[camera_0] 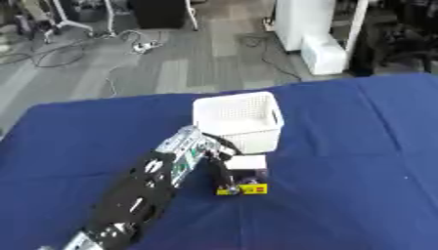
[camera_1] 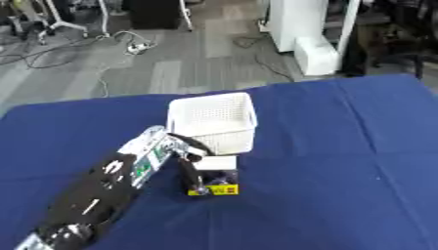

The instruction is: Pick up objects on the table and place them in the box.

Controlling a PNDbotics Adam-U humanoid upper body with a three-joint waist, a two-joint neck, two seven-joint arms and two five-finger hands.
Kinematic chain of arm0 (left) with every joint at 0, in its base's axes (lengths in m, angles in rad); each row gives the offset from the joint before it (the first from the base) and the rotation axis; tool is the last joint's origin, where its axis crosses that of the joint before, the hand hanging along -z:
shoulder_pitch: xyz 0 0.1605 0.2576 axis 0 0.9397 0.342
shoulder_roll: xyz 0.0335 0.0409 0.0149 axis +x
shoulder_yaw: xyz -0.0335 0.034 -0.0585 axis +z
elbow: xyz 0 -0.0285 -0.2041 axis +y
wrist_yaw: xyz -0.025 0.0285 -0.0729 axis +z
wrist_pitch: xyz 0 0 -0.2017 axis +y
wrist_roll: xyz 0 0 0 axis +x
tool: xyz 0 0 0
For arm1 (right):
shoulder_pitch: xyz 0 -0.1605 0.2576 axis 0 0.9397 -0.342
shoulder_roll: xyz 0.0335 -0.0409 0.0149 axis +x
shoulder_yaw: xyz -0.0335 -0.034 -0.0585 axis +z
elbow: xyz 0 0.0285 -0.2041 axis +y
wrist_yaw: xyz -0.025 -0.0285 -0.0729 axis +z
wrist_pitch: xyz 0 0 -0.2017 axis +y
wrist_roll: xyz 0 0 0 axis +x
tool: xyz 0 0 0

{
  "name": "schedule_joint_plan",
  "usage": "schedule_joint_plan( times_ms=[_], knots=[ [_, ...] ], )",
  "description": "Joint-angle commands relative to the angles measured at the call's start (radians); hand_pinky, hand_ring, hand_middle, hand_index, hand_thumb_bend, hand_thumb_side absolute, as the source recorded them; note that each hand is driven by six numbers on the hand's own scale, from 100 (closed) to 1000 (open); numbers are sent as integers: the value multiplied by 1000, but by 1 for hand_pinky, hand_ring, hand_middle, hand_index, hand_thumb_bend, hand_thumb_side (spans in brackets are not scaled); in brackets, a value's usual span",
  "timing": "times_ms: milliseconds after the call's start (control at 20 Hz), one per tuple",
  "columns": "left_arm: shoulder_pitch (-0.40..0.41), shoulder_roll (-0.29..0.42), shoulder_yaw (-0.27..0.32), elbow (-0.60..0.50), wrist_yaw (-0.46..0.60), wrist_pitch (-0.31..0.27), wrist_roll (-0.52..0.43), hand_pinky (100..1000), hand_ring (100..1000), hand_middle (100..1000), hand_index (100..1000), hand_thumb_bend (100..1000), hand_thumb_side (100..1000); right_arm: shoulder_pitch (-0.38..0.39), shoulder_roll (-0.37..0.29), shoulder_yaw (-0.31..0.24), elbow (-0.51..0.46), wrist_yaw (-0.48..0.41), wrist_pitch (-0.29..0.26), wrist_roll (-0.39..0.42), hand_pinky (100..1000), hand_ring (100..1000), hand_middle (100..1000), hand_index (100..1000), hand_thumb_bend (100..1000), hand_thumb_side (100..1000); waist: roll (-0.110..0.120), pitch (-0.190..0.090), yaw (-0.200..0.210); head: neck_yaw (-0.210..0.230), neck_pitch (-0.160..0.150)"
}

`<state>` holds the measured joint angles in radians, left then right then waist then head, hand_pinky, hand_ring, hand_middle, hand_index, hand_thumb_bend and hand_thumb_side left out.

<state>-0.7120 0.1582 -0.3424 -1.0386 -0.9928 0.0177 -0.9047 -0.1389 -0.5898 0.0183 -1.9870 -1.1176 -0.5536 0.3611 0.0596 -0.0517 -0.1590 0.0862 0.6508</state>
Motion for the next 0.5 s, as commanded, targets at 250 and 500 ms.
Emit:
schedule_joint_plan(
  times_ms=[250, 500],
  knots=[
    [5, 52, 40, -221, 2, 8, 160, 100, 349, 488, 440, 303, 261, -15, -24, -10, -13, -3, 0, -1, 297, 454, 447, 533, 100, 1000, -4, -4, 2, -21, 4],
    [18, 55, 44, -243, 14, 6, 376, 100, 229, 424, 408, 231, 252, -14, -24, -10, -13, 0, -1, -1, 297, 454, 447, 532, 100, 1000, -4, -3, 3, -25, 5]
  ],
)
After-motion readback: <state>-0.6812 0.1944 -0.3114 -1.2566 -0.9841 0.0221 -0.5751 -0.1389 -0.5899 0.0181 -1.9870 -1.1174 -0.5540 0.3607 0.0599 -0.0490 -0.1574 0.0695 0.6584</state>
